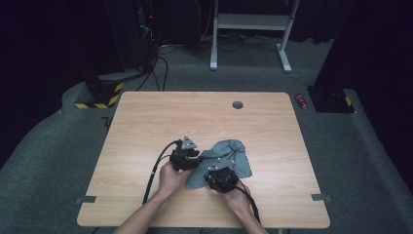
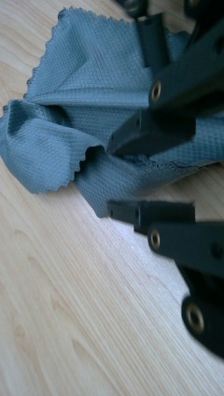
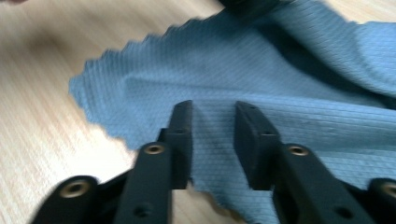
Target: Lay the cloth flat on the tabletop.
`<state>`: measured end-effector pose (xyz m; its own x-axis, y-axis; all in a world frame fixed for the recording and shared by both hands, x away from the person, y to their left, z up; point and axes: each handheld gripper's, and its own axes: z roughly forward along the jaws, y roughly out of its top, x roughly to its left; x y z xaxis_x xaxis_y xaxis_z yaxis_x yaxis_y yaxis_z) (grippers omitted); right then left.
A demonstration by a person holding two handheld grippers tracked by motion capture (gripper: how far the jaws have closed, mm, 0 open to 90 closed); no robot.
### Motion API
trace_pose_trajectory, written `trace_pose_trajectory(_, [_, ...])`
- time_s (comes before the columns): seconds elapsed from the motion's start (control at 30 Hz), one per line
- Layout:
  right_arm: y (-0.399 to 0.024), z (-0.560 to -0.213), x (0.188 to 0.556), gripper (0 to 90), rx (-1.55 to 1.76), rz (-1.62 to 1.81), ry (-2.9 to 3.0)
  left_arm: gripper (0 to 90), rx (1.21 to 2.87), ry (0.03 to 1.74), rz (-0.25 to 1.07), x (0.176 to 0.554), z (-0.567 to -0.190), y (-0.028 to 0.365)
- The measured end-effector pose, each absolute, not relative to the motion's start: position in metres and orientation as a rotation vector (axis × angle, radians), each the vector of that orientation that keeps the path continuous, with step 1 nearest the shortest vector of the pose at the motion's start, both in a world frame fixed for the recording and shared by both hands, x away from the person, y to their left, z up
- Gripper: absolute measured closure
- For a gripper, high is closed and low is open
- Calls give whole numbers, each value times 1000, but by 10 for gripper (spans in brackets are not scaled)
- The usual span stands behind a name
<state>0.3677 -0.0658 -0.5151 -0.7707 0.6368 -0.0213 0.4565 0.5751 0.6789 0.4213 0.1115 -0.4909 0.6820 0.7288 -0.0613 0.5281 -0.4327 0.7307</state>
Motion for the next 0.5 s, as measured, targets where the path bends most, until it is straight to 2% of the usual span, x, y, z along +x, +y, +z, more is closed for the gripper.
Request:
trace_pose_trajectory(0.1, [-66,-514,364,875,869,959,2547,839,2138,965,322,427,-489,111])
trace_pose_trajectory(0.13, [-66,-514,363,890,853,951,2546,862,2131,970,310,428,-487,112])
trace_pose_trajectory(0.5, [-80,-513,341,900,795,950,2575,884,2068,962,284,443,-458,129])
